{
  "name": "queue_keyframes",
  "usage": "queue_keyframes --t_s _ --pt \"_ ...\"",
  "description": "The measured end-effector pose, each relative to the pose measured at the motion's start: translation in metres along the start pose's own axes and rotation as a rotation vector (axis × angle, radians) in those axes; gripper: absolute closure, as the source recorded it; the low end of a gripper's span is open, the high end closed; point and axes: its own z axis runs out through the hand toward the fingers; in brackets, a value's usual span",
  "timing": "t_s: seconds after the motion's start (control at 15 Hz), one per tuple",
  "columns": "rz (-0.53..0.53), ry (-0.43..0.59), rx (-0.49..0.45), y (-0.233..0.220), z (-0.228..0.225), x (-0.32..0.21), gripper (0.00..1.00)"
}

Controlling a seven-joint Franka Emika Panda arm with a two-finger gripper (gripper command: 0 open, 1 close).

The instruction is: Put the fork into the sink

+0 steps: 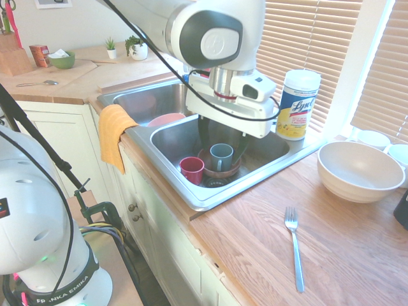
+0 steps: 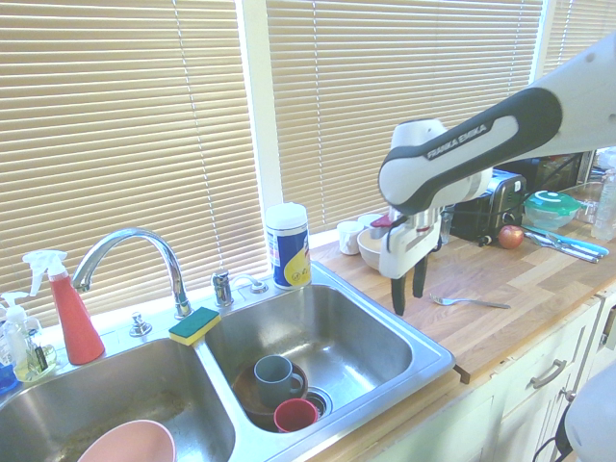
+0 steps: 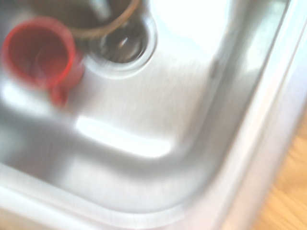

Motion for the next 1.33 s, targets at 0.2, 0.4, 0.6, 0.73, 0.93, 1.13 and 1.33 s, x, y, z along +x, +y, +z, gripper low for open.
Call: queue_keyframes --t_s 0.2,0.4,0.6,0.73,0.93,1.13,1.33 --pt "-0.177 0.009 -0.027 0.043 -0.003 0.006 0.00" --pt "-0.195 0.071 -0.056 0.096 0.008 0.024 0.00" --pt "-0.162 0.113 -0.056 0.120 0.028 0.041 0.00" --pt "-0.148 0.130 -0.062 0.127 0.043 0.052 0.00" --pt "-0.131 0.119 -0.067 0.135 0.060 0.058 0.00" --pt "-0.107 0.103 -0.069 0.147 0.074 0.061 1.00" --pt "-0.104 0.086 -0.070 0.158 0.082 0.063 1.00"
